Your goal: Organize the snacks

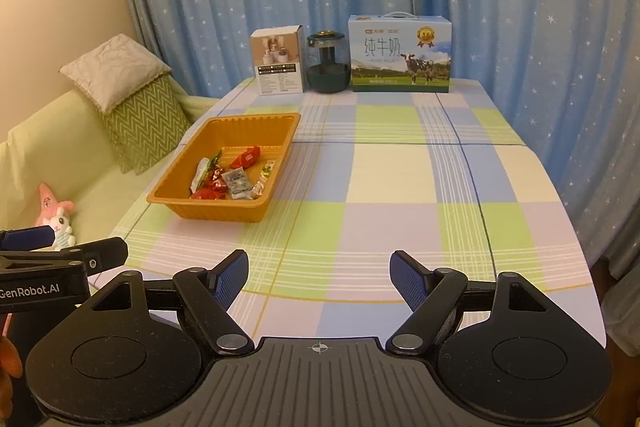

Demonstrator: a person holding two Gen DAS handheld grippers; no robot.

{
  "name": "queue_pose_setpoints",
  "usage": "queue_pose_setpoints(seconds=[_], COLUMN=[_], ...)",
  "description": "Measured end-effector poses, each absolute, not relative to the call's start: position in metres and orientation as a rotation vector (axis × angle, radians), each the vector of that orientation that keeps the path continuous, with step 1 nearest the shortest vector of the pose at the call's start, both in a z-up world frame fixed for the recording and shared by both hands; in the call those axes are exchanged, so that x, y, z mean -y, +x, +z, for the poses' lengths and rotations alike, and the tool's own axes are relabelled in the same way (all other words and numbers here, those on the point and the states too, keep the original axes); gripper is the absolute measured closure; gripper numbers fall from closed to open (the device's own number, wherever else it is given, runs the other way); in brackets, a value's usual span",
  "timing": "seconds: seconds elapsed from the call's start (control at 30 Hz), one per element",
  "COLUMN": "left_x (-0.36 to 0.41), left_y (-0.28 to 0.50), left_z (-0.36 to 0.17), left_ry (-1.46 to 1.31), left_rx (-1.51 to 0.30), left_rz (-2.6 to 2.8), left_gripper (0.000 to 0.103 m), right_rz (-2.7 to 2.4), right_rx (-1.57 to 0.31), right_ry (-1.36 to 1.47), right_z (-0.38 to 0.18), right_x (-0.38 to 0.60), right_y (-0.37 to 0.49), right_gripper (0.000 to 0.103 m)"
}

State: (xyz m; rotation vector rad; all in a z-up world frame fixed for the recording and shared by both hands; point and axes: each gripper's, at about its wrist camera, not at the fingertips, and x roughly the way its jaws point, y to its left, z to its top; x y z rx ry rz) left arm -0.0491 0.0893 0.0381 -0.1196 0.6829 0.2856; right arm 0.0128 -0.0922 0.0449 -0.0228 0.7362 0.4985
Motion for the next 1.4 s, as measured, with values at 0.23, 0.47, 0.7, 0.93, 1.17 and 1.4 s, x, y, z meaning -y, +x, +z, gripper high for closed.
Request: queue_pose_setpoints(seconds=[0.23,0.47,0.7,0.93,1.17,1.4], left_x=[-0.0885,-0.0876,-0.0885,-0.0887,-0.0883,-0.0880], left_y=[-0.0484,-0.0484,-0.0494,-0.0494,-0.0492,-0.0491], left_z=[0.0376,0.0365,0.0348,0.0330,0.0330,0.0333], left_ry=[-0.120,-0.123,-0.128,-0.128,-0.127,-0.127], left_rx=[-0.681,-0.681,-0.685,-0.688,-0.687,-0.688], left_rz=[0.288,0.285,0.282,0.283,0.284,0.287], left_gripper=[0.000,0.000,0.000,0.000,0.000,0.000], right_rz=[0.498,0.499,0.502,0.502,0.502,0.502], right_rx=[-0.737,-0.738,-0.738,-0.738,-0.738,-0.740], right_ry=[-0.027,-0.030,-0.029,-0.031,-0.030,-0.031], right_z=[0.0438,0.0434,0.0421,0.0417,0.0417,0.0411], right_x=[0.0920,0.0925,0.0909,0.0905,0.0904,0.0897], right_y=[0.0132,0.0131,0.0115,0.0104,0.0107,0.0100], right_gripper=[0.025,0.025,0.025,0.025,0.025,0.025])
